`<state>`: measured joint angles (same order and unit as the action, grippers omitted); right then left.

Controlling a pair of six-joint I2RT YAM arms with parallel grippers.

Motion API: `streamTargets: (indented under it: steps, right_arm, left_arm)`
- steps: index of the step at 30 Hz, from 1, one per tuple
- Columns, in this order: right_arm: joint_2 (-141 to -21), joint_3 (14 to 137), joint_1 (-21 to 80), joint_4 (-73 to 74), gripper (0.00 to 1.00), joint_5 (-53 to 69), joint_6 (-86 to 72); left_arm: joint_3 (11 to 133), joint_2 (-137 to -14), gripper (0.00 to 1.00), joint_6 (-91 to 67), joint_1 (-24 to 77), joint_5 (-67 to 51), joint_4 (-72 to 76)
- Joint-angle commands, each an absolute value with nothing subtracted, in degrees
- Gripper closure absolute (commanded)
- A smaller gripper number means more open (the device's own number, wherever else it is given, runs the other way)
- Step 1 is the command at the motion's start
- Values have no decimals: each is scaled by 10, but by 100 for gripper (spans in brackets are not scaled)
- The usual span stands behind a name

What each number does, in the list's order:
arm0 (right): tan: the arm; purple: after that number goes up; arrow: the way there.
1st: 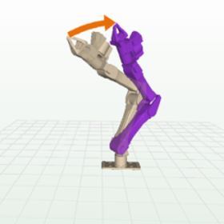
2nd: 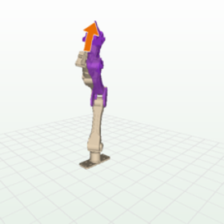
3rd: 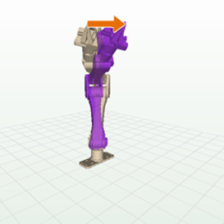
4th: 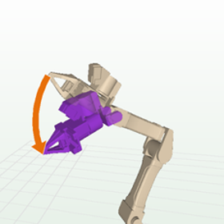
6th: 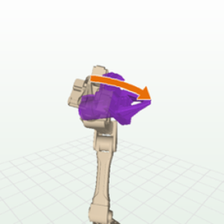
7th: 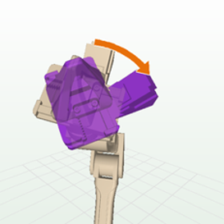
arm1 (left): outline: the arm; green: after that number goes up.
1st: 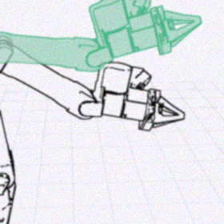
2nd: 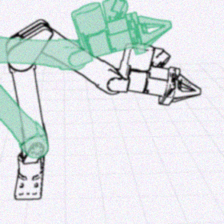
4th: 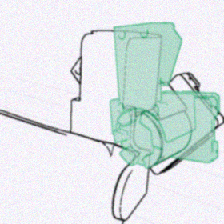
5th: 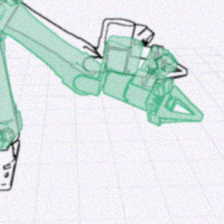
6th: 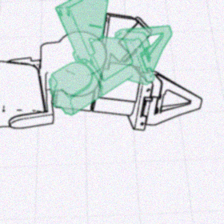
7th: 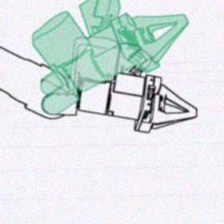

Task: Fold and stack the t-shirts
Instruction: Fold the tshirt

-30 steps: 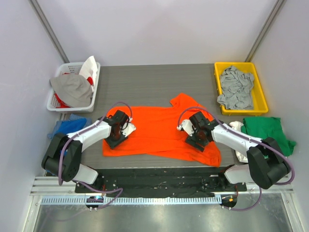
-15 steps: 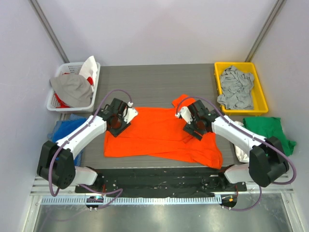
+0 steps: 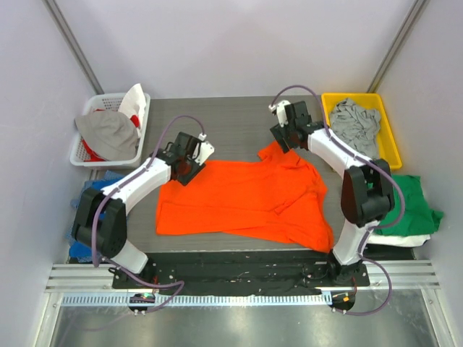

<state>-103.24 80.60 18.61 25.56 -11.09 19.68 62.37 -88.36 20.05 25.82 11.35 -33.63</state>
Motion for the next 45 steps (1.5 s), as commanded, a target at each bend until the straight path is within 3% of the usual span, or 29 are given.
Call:
streamTargets:
  steps: [1, 12, 45]
  right_arm:
    - [-1097, 879, 174, 250, 28, -39, 135]
    - [-1206, 983, 158, 271, 46, 69, 99]
    - [-1257, 983, 134, 252, 51, 98, 138]
  left_arm:
    - [650, -911, 53, 185, 242, 101, -301]
    - [662, -947, 53, 189, 215, 97, -300]
    - [652, -985, 54, 212, 176, 104, -278]
